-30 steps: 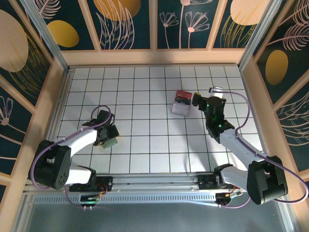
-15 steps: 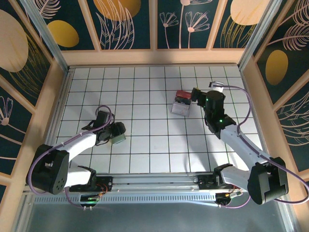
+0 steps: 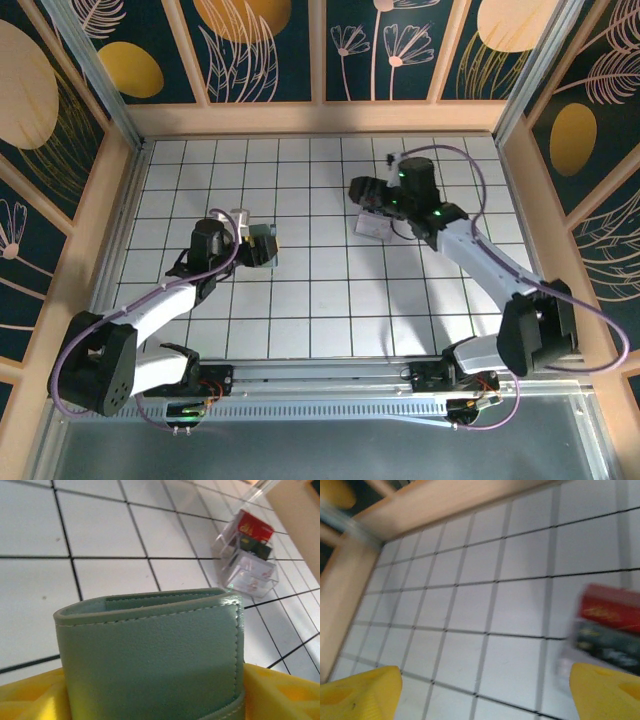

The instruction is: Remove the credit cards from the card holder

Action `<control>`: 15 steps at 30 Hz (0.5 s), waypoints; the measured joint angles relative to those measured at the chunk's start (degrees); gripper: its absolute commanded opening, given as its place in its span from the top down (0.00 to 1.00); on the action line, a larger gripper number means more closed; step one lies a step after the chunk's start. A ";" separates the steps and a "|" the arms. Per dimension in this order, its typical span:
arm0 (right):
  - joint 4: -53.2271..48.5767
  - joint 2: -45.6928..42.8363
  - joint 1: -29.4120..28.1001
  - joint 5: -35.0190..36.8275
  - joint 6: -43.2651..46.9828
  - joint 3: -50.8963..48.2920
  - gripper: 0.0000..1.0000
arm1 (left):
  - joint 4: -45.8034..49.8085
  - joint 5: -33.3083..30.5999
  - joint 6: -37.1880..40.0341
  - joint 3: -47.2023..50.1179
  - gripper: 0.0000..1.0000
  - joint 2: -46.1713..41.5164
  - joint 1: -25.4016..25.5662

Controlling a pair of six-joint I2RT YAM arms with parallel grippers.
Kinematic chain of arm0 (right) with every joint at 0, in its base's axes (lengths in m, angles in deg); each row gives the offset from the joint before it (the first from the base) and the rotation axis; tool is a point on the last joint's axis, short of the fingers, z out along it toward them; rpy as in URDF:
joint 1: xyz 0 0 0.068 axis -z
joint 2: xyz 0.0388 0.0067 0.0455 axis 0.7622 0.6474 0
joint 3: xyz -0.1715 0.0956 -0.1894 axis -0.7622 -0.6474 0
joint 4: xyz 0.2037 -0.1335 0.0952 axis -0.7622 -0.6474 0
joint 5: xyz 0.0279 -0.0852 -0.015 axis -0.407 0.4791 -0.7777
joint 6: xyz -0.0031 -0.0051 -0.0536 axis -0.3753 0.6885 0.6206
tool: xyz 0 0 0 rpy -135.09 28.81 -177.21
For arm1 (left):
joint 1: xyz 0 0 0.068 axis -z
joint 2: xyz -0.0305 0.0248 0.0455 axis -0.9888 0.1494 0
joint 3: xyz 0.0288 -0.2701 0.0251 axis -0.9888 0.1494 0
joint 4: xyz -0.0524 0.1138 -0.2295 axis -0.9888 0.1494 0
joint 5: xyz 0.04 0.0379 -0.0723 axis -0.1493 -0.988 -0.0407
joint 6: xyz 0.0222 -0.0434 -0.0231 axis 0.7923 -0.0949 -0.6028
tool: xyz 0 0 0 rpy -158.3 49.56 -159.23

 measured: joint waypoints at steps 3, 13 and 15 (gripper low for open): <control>-0.76 4.74 -4.17 -4.44 -0.63 4.52 0.17 | -4.59 1.18 3.15 2.21 0.30 -2.08 0.00; -0.50 14.56 -11.85 -15.21 -1.29 12.09 0.17 | -14.97 2.05 10.29 2.78 0.31 -3.58 0.22; -0.04 14.73 -12.74 -16.79 -1.49 12.13 0.15 | -15.30 2.08 11.02 2.36 0.30 -2.99 0.33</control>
